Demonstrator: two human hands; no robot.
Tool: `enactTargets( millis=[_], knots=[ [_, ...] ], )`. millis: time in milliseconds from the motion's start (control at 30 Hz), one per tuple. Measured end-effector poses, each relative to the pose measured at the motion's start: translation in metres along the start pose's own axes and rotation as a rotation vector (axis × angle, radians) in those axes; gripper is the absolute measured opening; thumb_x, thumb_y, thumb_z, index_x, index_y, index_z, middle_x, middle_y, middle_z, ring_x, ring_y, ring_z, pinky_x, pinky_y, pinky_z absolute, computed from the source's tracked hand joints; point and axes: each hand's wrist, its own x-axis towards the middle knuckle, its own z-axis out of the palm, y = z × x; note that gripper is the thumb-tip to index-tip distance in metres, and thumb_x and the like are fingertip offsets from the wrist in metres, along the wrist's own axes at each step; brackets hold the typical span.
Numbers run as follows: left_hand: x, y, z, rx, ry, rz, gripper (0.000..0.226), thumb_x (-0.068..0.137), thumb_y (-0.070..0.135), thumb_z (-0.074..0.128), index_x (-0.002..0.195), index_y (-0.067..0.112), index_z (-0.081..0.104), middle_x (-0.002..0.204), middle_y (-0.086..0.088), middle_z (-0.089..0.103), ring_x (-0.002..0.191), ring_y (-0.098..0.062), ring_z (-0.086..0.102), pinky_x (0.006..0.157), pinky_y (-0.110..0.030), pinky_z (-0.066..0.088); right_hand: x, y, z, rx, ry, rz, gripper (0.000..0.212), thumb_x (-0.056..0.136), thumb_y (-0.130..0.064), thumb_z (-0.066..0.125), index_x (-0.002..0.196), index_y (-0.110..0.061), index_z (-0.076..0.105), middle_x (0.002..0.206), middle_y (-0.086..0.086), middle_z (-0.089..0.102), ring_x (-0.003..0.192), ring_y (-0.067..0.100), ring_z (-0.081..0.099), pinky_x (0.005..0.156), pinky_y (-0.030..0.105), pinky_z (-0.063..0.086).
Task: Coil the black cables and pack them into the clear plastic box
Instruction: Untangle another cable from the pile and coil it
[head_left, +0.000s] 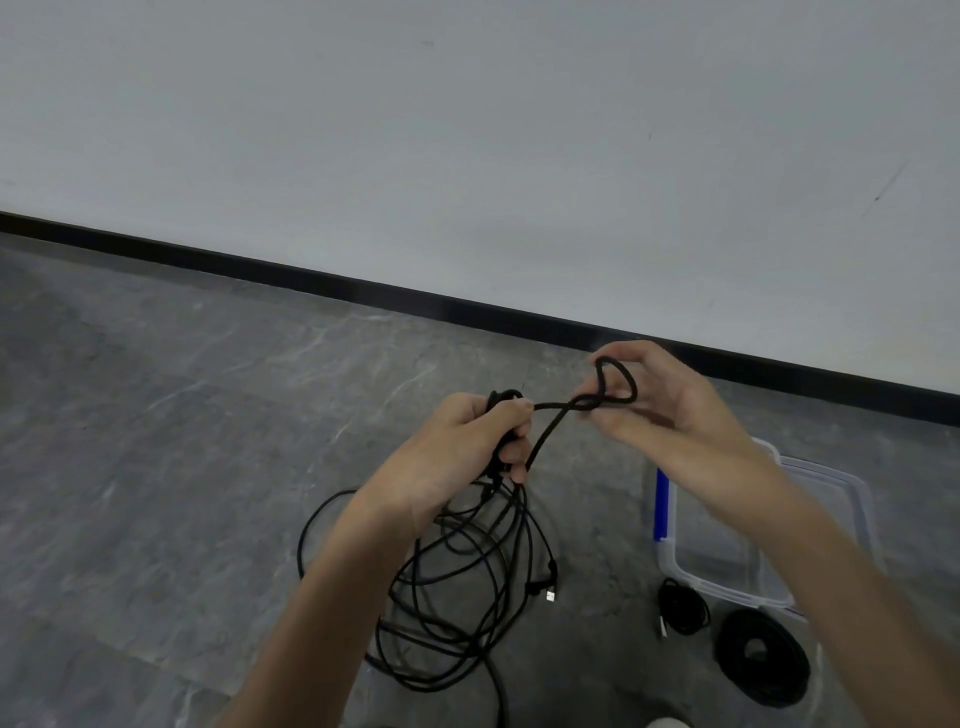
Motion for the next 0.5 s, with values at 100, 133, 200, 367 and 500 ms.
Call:
enactTargets(
  millis=[100, 133, 200, 367, 500],
  knots=[
    [0.0001, 0.0004, -0.0001, -0.004, 0.013, 0.005, 0.032, 0.101, 0.023, 0.043, 0.071, 0.014, 0.048, 0.053, 0.008, 0.044, 0.058, -0.012, 0.051, 0.069, -0.020, 0.044, -0.0004, -0.0022, -0.0001, 0.036, 0.018, -0.014, 0.039, 0.085, -0.003, 0.066, 0.114, -0.029, 0.058, 0.098, -0.004, 0.073, 0.096, 0.011, 0.069, 0.094, 0.034, 0.051],
    [0.0003, 0.0004, 0.0001, -0.010, 0.006, 0.008, 0.033, 0.102, 0.023, 0.043, 0.071, 0.014, 0.048, 0.053, 0.007, 0.043, 0.058, -0.012, 0.051, 0.069, -0.021, 0.043, -0.0006, -0.0028, -0.0001, 0.049, 0.027, -0.027, 0.041, 0.084, -0.004, 0.067, 0.115, -0.030, 0.059, 0.097, -0.003, 0.072, 0.094, 0.012, 0.069, 0.093, 0.034, 0.052],
    [0.0005, 0.0006, 0.0010, -0.022, -0.011, 0.012, 0.033, 0.102, 0.023, 0.042, 0.071, 0.013, 0.048, 0.054, 0.006, 0.043, 0.058, -0.012, 0.051, 0.070, -0.022, 0.043, -0.0011, -0.0039, 0.0001, 0.101, 0.044, -0.043, 0.042, 0.080, -0.011, 0.069, 0.116, -0.030, 0.060, 0.094, -0.001, 0.072, 0.093, 0.015, 0.069, 0.092, 0.034, 0.054],
    [0.0005, 0.0001, 0.0020, -0.010, -0.038, 0.022, 0.034, 0.102, 0.025, 0.042, 0.071, 0.014, 0.048, 0.055, 0.007, 0.043, 0.058, -0.011, 0.051, 0.068, -0.018, 0.045, 0.0001, -0.0007, 0.0024, 0.261, 0.056, -0.030, 0.032, 0.070, -0.022, 0.067, 0.102, -0.017, 0.064, 0.088, -0.004, 0.072, 0.092, 0.015, 0.067, 0.094, 0.038, 0.050],
    [0.0005, -0.0011, 0.0019, 0.014, -0.039, 0.025, 0.034, 0.102, 0.026, 0.044, 0.071, 0.014, 0.050, 0.055, 0.006, 0.045, 0.058, -0.012, 0.052, 0.066, -0.016, 0.044, -0.0005, 0.0000, 0.0038, 0.319, -0.021, -0.039, 0.032, 0.076, -0.017, 0.063, 0.105, -0.004, 0.060, 0.109, 0.006, 0.072, 0.111, 0.018, 0.065, 0.101, 0.039, 0.048]
  ],
)
